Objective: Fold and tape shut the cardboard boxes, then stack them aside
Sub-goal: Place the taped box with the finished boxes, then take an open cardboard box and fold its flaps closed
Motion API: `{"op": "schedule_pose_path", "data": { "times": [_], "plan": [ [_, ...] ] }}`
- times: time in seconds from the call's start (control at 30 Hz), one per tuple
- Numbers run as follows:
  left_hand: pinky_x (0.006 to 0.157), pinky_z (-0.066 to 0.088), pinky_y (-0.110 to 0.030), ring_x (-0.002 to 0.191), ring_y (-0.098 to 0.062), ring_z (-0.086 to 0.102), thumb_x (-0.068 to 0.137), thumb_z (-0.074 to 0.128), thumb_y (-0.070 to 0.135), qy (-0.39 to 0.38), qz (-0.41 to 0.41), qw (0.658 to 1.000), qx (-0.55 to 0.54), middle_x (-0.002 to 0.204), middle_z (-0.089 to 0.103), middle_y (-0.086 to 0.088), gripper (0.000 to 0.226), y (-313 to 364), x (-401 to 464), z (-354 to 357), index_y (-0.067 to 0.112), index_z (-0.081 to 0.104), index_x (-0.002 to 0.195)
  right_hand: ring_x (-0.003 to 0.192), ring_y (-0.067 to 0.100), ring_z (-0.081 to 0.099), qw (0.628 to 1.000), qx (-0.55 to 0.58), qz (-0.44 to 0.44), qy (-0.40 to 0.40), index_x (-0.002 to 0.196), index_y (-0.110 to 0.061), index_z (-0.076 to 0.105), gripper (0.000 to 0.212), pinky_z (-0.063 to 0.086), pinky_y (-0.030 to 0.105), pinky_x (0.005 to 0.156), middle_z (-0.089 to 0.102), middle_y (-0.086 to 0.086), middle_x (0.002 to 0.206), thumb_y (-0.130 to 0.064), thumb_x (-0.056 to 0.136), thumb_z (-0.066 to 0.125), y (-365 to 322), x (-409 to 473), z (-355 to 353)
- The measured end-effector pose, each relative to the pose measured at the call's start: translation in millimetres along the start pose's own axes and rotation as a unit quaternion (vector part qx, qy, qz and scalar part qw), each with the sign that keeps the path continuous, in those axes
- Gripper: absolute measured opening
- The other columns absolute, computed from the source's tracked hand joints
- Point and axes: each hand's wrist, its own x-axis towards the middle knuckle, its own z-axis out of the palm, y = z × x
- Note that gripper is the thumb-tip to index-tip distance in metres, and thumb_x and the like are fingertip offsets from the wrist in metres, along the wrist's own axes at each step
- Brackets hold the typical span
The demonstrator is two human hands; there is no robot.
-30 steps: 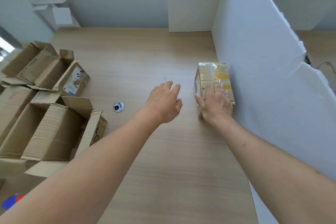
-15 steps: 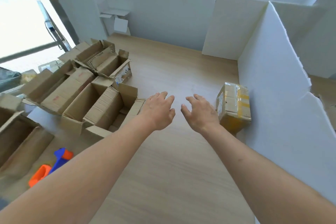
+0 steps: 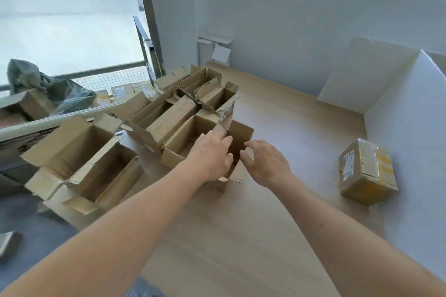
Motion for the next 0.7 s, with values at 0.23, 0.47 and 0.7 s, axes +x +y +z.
{"op": "schedule_pose_path", "data": {
  "times": [0.23,0.47,0.7],
  "plan": [
    [0.119,0.03,-0.048,0.139,-0.03,0.04,0.1,0.047,0.039,-0.013,0.01,1.0,-0.01,0.148,0.047,-0.011,0.049,-133.8,-47.3,-15.6,0.015,0.049,0.144,0.111,0.024,0.062,1.0,0.017,0.007,-0.006,0.125,-0.025,0.063,0.036,0.054,0.045,0.089,0.064,0.0,0.121,-0.046,0.102,0.044,-140.9,8.4,51.8],
    [0.12,0.028,-0.048,0.142,-0.031,0.038,0.099,0.05,0.039,-0.027,-0.035,0.999,-0.006,0.152,0.045,-0.012,0.054,-245.2,-93.8,-17.9,0.016,0.046,0.148,0.114,0.024,0.061,0.998,0.019,-0.029,-0.058,0.128,-0.022,0.062,0.036,0.053,0.044,0.092,0.063,0.002,0.125,-0.044,0.102,0.049,-240.5,21.1,102.1],
    [0.121,0.022,-0.041,0.147,-0.027,0.032,0.103,0.047,0.038,-0.058,-0.092,0.994,-0.028,0.159,0.036,-0.009,0.055,-313.8,-125.5,2.9,0.019,0.04,0.153,0.118,0.027,0.059,0.991,0.018,-0.044,-0.128,0.129,-0.023,0.061,0.036,0.052,0.043,0.092,0.061,0.003,0.126,-0.04,0.101,0.046,-294.6,45.8,162.7]
  ]
}}
